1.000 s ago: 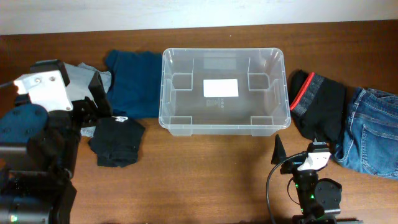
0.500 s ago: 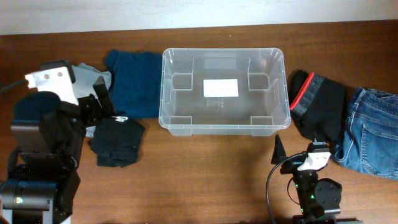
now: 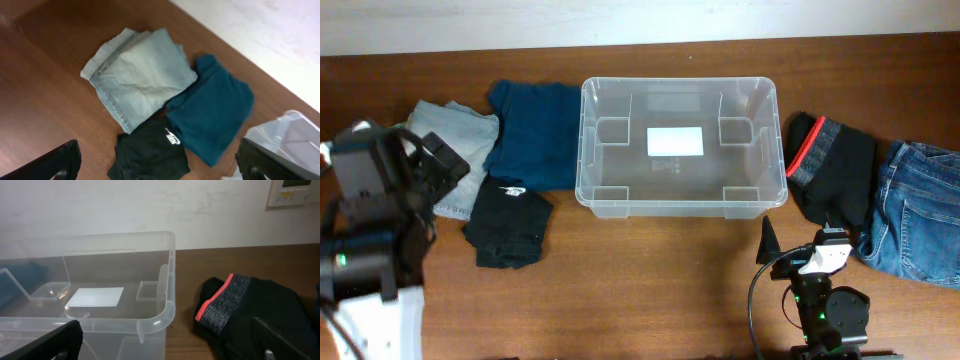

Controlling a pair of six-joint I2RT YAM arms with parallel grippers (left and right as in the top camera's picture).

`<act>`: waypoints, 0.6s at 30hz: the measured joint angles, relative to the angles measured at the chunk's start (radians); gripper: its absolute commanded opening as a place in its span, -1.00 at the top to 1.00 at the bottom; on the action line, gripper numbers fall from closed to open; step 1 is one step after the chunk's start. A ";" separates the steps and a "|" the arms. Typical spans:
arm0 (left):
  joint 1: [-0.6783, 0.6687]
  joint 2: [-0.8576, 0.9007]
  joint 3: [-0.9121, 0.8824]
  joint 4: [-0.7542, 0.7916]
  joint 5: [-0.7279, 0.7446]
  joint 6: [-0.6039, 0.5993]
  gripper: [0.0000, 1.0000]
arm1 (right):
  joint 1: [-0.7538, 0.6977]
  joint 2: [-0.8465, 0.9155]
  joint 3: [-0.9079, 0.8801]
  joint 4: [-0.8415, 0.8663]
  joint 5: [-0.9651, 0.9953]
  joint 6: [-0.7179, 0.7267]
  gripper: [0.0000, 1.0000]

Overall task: Pack container
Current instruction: 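Move the left gripper over the light-blue jeans on the left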

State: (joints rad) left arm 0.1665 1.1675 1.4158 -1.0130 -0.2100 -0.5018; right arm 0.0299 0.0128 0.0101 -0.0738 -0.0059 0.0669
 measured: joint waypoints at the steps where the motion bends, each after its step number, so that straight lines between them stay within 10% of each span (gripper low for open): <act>1: 0.013 0.017 0.000 0.008 0.010 0.005 -0.99 | 0.000 0.000 0.000 0.000 0.000 0.000 -0.97; 18: 0.197 0.197 0.000 0.046 0.137 0.195 -0.99 | 0.000 0.000 0.000 0.000 0.000 0.000 -0.97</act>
State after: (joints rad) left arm 0.3637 1.3643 1.4158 -0.9672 -0.0731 -0.3073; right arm 0.0299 0.0128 0.0101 -0.0738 -0.0059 0.0666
